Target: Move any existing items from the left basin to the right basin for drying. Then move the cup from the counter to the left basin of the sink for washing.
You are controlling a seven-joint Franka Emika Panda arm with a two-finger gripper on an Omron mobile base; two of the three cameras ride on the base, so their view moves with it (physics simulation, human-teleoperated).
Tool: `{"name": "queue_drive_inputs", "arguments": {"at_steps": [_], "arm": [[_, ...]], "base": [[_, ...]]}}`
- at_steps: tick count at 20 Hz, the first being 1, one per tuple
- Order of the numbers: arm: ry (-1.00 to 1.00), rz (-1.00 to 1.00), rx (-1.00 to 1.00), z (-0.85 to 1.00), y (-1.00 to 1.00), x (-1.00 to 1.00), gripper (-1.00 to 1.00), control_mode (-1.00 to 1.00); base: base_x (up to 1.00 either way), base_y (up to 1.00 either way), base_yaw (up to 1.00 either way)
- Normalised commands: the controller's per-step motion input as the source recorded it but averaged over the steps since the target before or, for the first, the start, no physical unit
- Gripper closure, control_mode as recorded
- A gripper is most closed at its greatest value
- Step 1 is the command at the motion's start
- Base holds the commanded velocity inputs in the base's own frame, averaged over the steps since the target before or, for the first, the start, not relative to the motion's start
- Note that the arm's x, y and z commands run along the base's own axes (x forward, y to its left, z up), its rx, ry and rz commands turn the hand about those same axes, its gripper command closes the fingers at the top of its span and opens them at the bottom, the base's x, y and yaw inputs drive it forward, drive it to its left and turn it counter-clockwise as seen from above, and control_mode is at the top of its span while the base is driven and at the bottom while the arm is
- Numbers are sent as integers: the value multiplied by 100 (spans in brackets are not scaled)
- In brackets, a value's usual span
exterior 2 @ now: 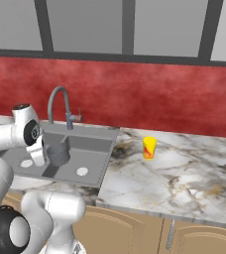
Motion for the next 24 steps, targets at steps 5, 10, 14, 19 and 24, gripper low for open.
{"name": "queue_drive_inputs", "arguments": {"at_steps": [5,10,14,19,24], "arm": [[0,0,2,-5,-41,36,100,-100],[0,0,1,-13,-26,50,100,-100],[1,0,1,-22,-15,57,100,-100],[1,0,2,-30,-8,50,100,-100],[2,0,2,-33,-1,46,100,-100]], "base": [[0,0,0],[0,0,0],[0,0,0],[0,0,0],[0,0,0]]}}
